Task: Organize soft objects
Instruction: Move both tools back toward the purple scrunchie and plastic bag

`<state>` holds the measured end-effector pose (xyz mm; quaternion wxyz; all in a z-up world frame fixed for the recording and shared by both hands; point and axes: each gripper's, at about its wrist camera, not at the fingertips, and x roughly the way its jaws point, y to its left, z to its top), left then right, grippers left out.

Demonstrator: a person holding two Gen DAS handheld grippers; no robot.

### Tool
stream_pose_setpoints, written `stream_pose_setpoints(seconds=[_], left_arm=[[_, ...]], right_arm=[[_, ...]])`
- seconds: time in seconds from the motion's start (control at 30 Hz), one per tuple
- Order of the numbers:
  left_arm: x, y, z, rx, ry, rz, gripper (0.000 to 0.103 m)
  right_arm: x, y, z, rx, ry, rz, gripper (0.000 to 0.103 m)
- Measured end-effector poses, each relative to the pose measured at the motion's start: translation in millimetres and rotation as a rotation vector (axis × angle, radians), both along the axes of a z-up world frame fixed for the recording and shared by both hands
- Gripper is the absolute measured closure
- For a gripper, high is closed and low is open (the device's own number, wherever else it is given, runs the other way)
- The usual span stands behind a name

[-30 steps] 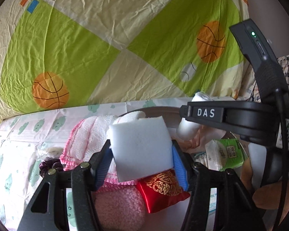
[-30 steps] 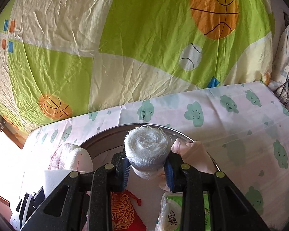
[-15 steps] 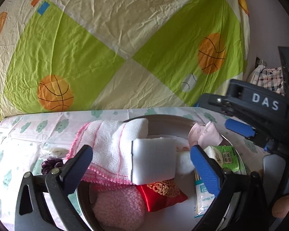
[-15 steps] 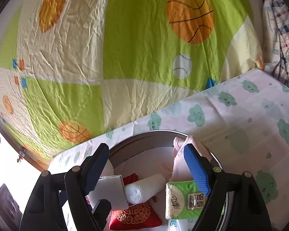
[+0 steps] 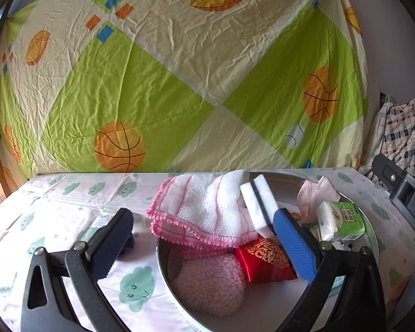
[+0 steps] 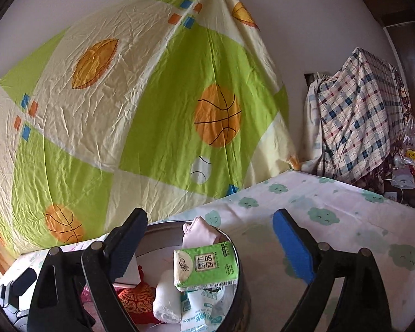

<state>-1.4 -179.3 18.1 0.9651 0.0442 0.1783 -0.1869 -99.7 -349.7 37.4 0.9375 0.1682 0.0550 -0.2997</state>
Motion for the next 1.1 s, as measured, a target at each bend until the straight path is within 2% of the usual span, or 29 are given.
stream_pose_setpoints(seconds=[0.3,0.77,1.1], left_arm=[[-13.7,14.8,-3.6,0.011,-0.066,0.033,0.000],[-21.6,44.5,-6.7,-0.009,-0.070,0.054,0.000],[-20.3,62.9,-7.5,-0.003,-0.060,0.069,0.000]], right_arm=[[-12.5,23.5,-3.0,-0.087,-0.012,-0.040,0.009],[-24.0,54.6,-6.9,-0.152,0.017,-0.055,0.009],[-31.1,68.7,-7.8,-0.122,0.009,-0.043,0.009]])
